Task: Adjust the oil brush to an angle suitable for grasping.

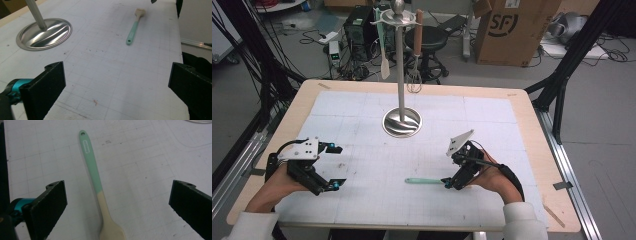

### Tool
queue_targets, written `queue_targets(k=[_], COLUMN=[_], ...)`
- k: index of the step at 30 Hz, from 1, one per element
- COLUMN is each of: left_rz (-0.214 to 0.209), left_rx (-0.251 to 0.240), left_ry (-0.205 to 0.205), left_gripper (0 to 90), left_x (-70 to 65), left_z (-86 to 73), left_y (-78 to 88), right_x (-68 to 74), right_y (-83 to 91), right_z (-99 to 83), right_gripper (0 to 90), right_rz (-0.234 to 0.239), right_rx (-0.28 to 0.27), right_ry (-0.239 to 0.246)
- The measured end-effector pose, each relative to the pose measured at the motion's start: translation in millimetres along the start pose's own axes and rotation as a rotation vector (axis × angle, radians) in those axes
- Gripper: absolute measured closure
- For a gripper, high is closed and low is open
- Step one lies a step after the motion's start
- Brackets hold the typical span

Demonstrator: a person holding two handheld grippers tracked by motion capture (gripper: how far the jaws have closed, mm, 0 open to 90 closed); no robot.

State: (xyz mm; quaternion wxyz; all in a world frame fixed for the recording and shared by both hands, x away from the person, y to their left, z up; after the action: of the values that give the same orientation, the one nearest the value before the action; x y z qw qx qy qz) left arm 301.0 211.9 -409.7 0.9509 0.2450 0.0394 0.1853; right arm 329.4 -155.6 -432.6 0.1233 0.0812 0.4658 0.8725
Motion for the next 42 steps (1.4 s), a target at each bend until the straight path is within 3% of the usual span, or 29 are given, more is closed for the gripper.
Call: queue_targets(k=[15, 23, 25, 35, 42], left_rz=[-0.004, -0.001, -0.002, -0.001, 0.002], left_rx=[0.0, 0.002, 0.002, 0.002, 0.0], left_ry=[0.006, 0.009, 0.011, 0.01, 0.012], left_gripper=[1.7, 1.7, 1.7, 1.7, 1.7], left_x=[0.9, 2.5, 2.5, 3.4, 4.0], left_z=[-1.2, -2.5, -2.7, -3.3, -3.3], left_y=[-0.1, -0.3, -0.5, -1.1, -0.4], right_x=[4.9, 5.6, 5.9, 8.2, 6.6], right_y=[-23.1, -28.2, -28.4, -33.4, -34.7], right_z=[-15.6, -17.9, -18.0, -20.9, -22.9], right_gripper=[2.8, 7.4, 16.3, 30.6, 41.6], right_rz=[0.024, 0.031, 0.04, 0.074, 0.084], right_rx=[0.116, 0.134, 0.137, 0.184, 0.219], right_ry=[-0.005, -0.021, -0.02, -0.029, -0.003])
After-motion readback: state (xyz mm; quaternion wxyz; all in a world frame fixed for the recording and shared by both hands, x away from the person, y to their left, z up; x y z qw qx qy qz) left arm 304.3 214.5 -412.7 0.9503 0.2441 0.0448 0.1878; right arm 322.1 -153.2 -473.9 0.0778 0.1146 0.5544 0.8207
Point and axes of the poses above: each handheld gripper's, and its own axes: y roughly backward along the jaws, z roughly out of its top, x roughly to its left, the point moved 6 cm from there along -y, roughly forward along the jaws, and after that the axes turned 3 degrees about z, right-handed, at the moved point
